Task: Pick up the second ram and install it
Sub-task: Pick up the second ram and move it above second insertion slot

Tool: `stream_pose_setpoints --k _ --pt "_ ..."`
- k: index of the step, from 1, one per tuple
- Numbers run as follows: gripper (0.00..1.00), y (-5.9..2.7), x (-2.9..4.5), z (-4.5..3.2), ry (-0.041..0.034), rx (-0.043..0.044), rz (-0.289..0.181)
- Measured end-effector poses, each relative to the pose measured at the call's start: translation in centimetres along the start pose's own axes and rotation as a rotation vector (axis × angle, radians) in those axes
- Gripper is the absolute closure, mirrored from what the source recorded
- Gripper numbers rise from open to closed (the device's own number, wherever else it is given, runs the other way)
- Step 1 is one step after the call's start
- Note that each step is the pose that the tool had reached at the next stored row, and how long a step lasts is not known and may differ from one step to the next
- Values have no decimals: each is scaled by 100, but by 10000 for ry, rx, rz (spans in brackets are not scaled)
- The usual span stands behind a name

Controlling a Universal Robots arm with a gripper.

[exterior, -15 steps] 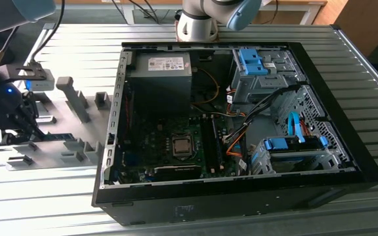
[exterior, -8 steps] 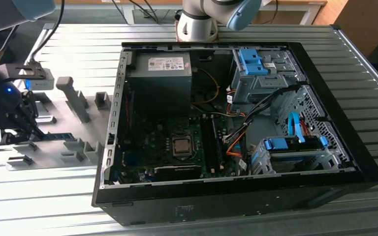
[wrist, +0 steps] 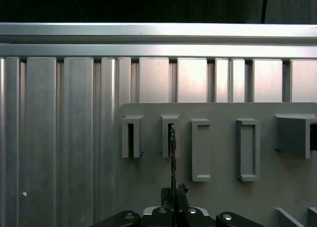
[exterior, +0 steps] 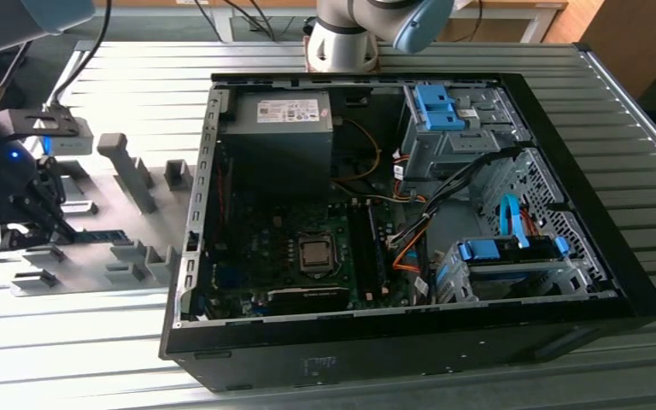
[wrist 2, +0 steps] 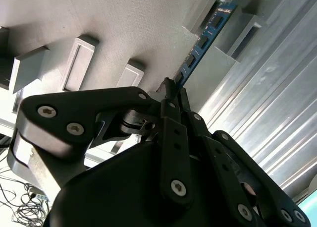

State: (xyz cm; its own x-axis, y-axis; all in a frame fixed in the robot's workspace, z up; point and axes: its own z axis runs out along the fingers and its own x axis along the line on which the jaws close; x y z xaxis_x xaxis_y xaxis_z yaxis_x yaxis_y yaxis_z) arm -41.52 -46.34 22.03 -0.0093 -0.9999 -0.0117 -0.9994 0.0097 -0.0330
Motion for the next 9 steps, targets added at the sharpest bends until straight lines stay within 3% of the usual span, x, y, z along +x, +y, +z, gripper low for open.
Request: stream_pose_setpoints --k 9 --pt "86 -1 -2 -25 1 -1 0"
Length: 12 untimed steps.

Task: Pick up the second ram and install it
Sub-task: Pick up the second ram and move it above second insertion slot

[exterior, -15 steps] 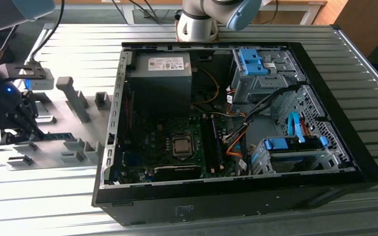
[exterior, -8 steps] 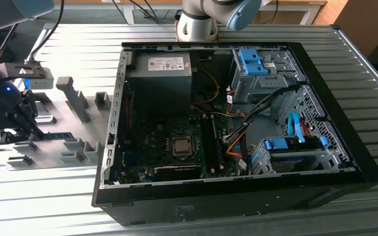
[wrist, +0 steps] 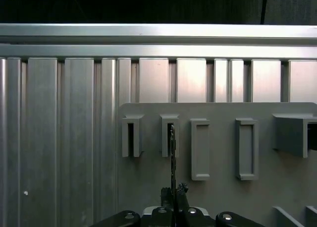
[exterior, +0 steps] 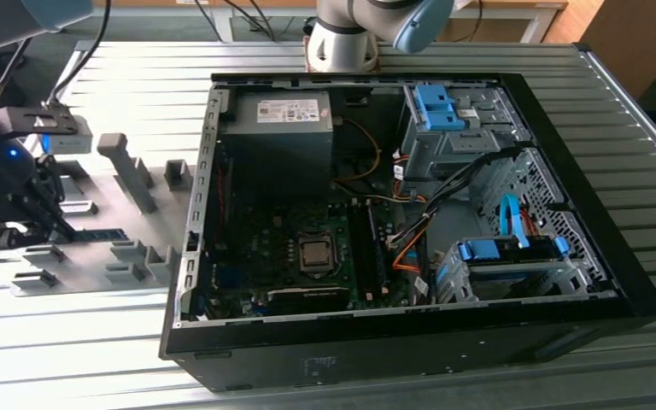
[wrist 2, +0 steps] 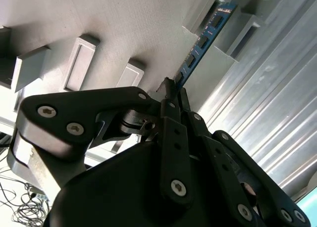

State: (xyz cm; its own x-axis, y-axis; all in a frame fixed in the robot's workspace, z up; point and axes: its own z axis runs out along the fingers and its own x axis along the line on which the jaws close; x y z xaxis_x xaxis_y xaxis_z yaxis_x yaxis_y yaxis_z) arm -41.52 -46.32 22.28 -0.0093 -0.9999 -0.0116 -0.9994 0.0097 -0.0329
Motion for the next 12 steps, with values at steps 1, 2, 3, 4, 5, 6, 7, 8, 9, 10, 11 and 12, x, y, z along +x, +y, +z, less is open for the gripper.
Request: stream_pose_setpoints --k 1,2,3,4,5,6,7,8,9,10,11,12 --pt "86 0 0 -3 0 1 0" --pt "86 0 0 -6 0 1 0" --pt "86 0 -1 -10 -1 1 0" --pt "86 0 -2 -14 1 0 0" --pt "86 0 -2 -19 1 0 0" --pt "86 0 -2 -24 1 0 0" --pt "86 -1 -2 -29 1 0 0" --pt "86 -1 -2 -34 0 1 0" --pt "86 -1 -3 -36 -1 3 0" --pt "86 -1 -3 -40 -1 2 0" --pt "86 -1 -3 -44 1 1 0" --pt "86 -1 -3 -46 0 1 0"
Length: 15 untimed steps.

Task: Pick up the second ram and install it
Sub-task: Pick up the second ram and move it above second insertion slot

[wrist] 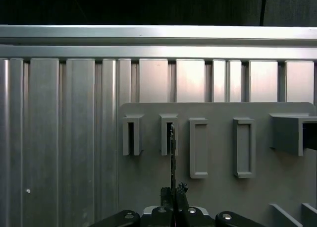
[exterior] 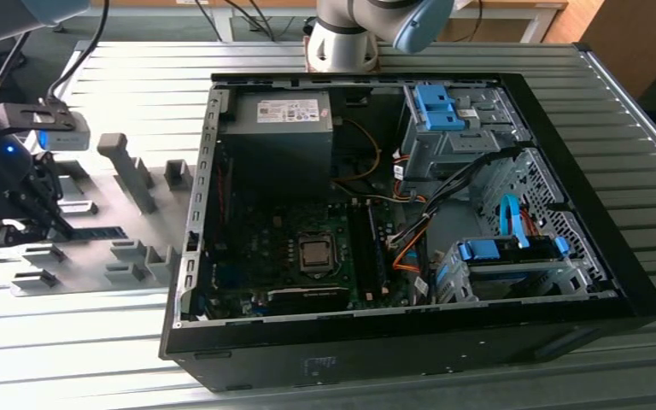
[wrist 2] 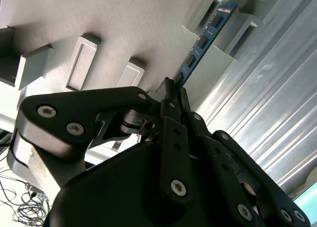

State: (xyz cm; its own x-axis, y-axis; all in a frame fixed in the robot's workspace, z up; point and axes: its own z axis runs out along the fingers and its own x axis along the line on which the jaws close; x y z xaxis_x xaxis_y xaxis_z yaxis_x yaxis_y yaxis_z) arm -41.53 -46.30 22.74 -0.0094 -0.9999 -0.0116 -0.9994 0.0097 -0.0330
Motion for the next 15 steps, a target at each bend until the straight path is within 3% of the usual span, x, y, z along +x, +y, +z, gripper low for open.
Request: stream_pose_setpoints --k 15 --pt "86 -3 -3 -90 0 0 0"
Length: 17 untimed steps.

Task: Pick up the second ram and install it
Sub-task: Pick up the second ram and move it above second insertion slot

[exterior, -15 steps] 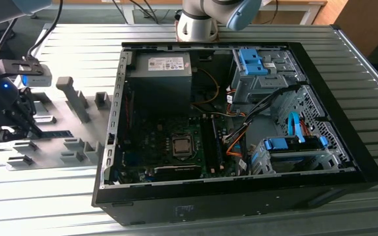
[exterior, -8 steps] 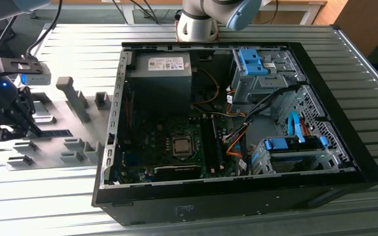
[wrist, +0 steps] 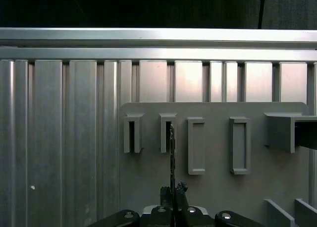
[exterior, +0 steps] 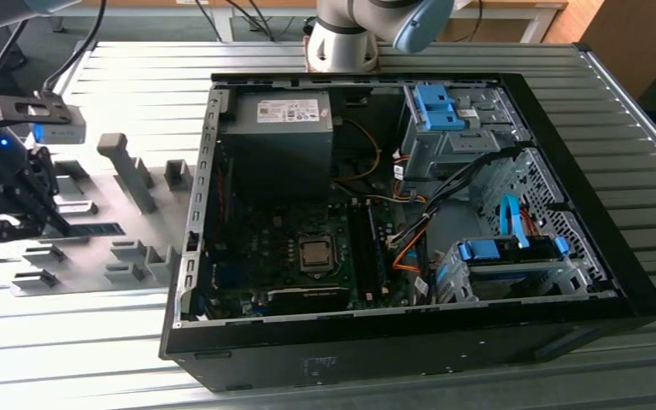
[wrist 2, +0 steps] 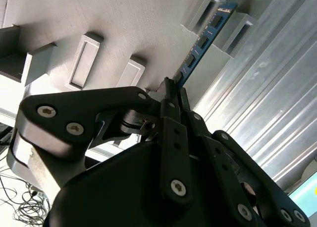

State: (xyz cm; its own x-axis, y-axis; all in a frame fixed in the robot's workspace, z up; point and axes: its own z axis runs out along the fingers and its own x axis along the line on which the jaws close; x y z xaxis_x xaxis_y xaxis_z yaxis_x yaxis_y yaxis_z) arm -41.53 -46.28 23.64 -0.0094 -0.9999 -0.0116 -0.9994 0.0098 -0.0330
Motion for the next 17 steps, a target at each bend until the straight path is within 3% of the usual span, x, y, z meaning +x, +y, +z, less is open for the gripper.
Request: stream_pose_setpoints --k 17 --pt "86 -6 -3 -177 0 -1 -1"
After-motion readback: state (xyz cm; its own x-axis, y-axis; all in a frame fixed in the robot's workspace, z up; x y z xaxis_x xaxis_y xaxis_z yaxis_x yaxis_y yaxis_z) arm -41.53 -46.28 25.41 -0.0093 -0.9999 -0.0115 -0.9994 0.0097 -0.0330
